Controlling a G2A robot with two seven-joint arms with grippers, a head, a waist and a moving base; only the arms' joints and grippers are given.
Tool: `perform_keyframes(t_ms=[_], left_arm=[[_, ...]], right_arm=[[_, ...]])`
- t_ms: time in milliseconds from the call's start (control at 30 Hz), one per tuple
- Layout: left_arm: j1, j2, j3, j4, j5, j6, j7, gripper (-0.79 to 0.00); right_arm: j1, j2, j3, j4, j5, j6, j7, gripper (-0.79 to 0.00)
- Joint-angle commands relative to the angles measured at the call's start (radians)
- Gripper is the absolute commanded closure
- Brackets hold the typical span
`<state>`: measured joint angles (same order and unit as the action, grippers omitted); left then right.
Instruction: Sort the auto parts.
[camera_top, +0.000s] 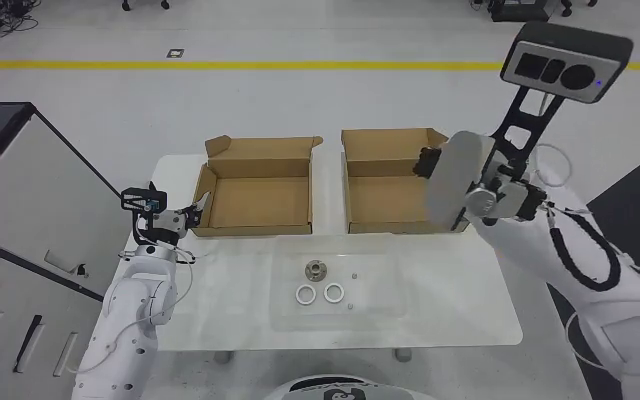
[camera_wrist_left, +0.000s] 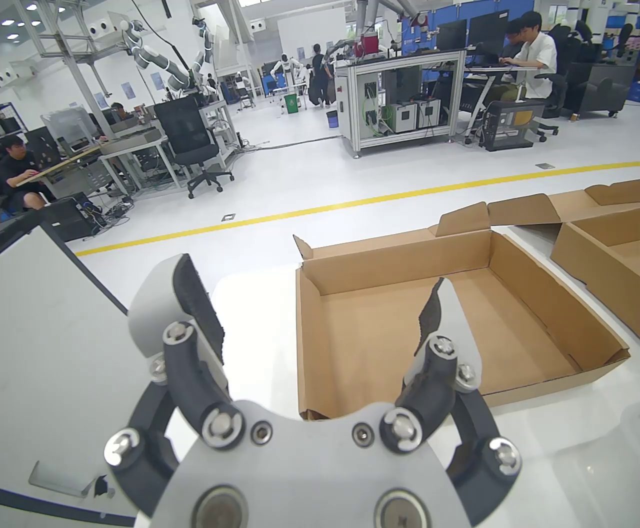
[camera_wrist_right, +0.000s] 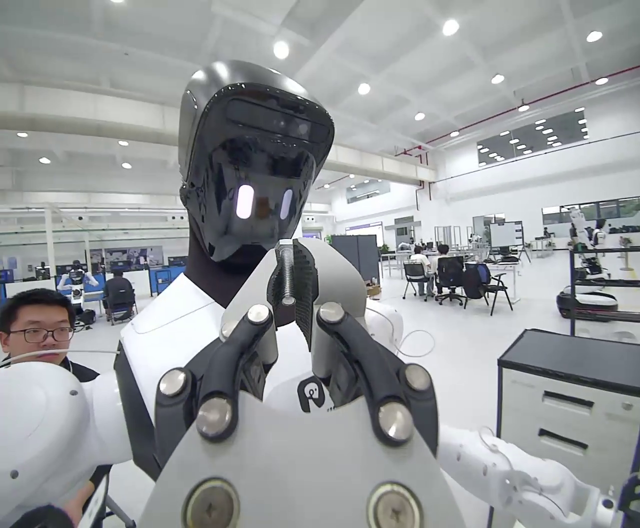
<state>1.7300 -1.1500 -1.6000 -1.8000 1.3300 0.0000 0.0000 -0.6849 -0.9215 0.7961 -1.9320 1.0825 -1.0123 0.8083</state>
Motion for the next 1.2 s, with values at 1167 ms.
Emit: perform_keyframes(t_ms=[1167], left_arm=[[0.000,0.000,0.000,0.000,0.000,0.000,0.000,-0.785]], right_arm=[[-0.196,-0.131,0.138,-0.002,0.039,0.079,0.077,0.000]])
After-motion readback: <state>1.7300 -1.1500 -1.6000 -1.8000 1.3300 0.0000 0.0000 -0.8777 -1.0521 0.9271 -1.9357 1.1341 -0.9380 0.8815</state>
